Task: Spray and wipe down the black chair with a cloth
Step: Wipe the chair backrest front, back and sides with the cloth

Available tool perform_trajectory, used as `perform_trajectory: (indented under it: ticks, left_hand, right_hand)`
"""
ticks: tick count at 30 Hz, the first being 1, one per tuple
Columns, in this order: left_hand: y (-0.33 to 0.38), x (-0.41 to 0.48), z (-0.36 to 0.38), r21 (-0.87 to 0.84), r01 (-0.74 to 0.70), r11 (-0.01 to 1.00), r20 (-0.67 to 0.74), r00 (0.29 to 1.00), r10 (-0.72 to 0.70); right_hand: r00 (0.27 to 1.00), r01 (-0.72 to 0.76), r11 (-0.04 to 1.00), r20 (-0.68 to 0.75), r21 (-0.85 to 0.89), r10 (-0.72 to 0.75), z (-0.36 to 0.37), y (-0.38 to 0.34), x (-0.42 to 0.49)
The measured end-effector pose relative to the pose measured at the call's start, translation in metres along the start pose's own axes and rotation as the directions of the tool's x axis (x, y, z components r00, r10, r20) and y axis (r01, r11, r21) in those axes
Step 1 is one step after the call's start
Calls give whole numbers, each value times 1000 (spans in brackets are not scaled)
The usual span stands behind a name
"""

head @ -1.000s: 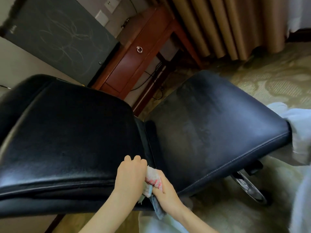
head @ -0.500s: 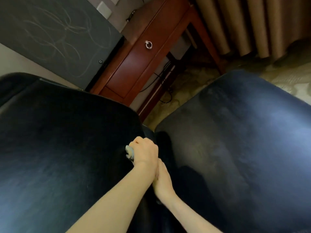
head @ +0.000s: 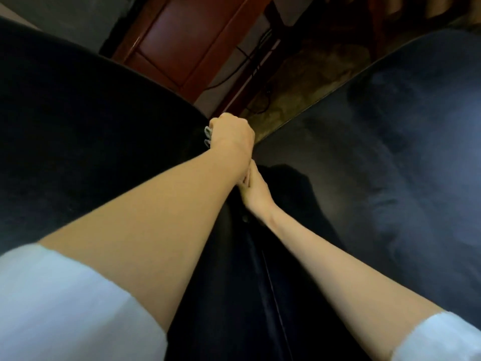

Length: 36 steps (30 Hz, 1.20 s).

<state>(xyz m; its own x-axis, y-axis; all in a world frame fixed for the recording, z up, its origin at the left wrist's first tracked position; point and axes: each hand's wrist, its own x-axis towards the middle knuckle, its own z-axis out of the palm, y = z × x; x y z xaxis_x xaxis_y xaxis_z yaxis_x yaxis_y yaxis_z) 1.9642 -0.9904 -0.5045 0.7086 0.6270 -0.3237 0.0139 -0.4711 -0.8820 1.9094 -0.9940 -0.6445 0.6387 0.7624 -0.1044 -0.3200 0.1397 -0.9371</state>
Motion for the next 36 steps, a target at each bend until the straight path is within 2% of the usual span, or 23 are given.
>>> perform_trajectory:
  ticks: [7,12,15,20,25,29,32,36]
  left_hand:
    - [40,-110,6,-98,-78,992,215,972,98]
    - [71,-186,-18,-170,-114,979,291,943,161]
    - [78,-229,-31,-203,-135,970,288,938,191]
    - [68,-285,-54,-214,-132,968,147,975,166]
    - [45,-329,-74,-271,-106,957,14,993,114]
    - [18,-366,-72,-306,-56,950,-117,993,20]
    - [-5,-393,-68,-359,-8,933,-212,974,-74]
    - [-39,-428,-63,-405,85,911,-297,929,-219]
  right_hand:
    - [995,-75,991,60,-112,82,-12,10,-160]
    - [975,-185,983,126,-5,184,-39,-14,-265]
    - [948,-299,949,148,100,283,-49,-30,-309]
    - [944,-313,939,157,143,290,-55,-47,-346]
    - [974,-216,963,98,159,202,-58,-74,-368]
    - [1000,13,998,23,62,-14,-55,-104,-377]
    - [982,191,978,28,-81,-189,-50,-124,-379]
    - [918,395,883,74,-253,-390,-33,-162,-373]
